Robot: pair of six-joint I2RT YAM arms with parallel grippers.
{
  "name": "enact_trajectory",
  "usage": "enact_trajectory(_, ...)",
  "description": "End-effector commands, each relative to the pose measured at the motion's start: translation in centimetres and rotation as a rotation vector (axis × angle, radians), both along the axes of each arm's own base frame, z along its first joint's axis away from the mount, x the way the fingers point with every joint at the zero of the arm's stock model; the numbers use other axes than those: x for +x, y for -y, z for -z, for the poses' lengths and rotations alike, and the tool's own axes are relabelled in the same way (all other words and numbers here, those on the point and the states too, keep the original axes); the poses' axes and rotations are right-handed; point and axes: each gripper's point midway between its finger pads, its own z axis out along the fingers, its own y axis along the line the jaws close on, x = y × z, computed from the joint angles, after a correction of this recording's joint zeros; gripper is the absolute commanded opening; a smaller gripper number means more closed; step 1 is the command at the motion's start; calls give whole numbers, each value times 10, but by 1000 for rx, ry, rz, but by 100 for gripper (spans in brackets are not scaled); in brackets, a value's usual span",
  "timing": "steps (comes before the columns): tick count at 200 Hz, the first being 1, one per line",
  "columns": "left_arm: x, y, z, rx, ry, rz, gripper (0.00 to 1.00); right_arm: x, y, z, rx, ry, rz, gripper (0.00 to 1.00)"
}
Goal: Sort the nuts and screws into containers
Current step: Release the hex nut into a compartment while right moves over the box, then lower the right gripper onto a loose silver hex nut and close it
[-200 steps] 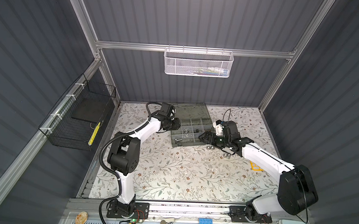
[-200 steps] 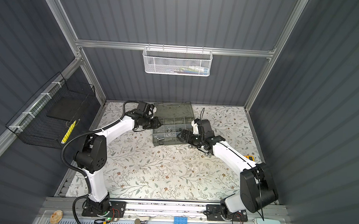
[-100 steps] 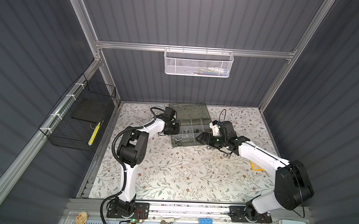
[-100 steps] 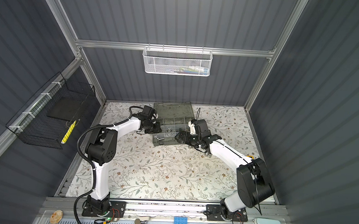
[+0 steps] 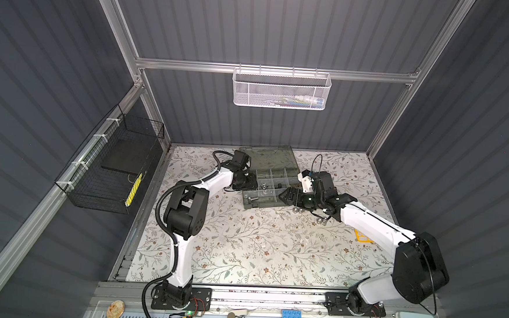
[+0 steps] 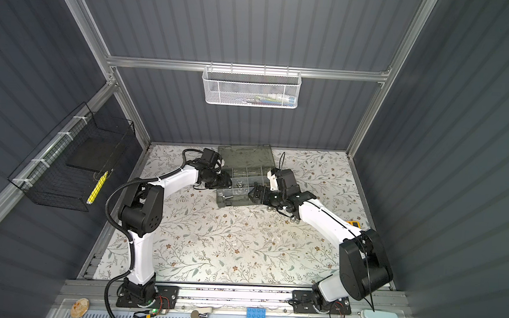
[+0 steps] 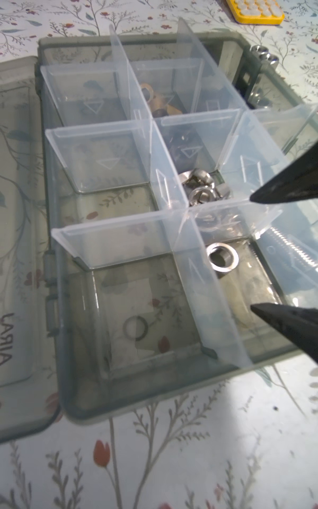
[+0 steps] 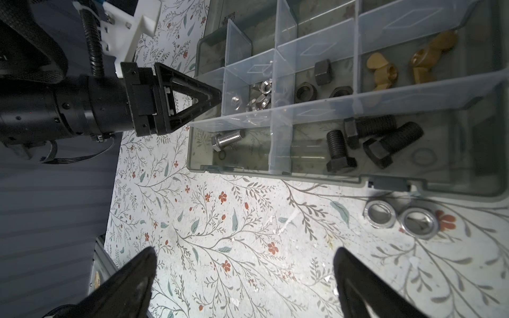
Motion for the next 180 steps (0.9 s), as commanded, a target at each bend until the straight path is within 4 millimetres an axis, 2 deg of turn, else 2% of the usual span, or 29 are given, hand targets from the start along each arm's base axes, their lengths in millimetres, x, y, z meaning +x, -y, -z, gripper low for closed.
enact_trajectory(1, -9, -11, -28, 15, 25, 2, 65, -4, 9, -1, -41, 24, 17, 99)
enact_trajectory(56, -26, -7, -88, -53, 107, 13, 83, -5, 33, -4, -171, 52, 68, 99)
enact_trajectory(63, -29, -5, -94, -64, 113, 19, 88, -6, 37, -5, -192, 57, 74, 99)
enact_trajectory(71, -34, -3, -100, -82, 118, 29, 99, -6, 42, -5, -216, 60, 83, 99)
enact_trajectory(103, -52, 7, -122, -146, 148, 57, 100, -11, 67, -3, -334, 65, 129, 99)
enact_trajectory(122, -64, 25, -134, -206, 173, 93, 100, -13, 82, -3, -396, 67, 165, 99)
enact_trajectory(126, -72, 26, -123, -200, 149, 101, 100, -14, 84, -3, -405, 66, 173, 99)
enact_trajectory(156, -98, 60, -125, -224, 187, 182, 100, -17, 106, 4, -472, 36, 245, 99)
enact_trajectory(180, -111, 79, -120, -310, 192, 175, 100, -22, 129, 14, -523, -28, 308, 99)
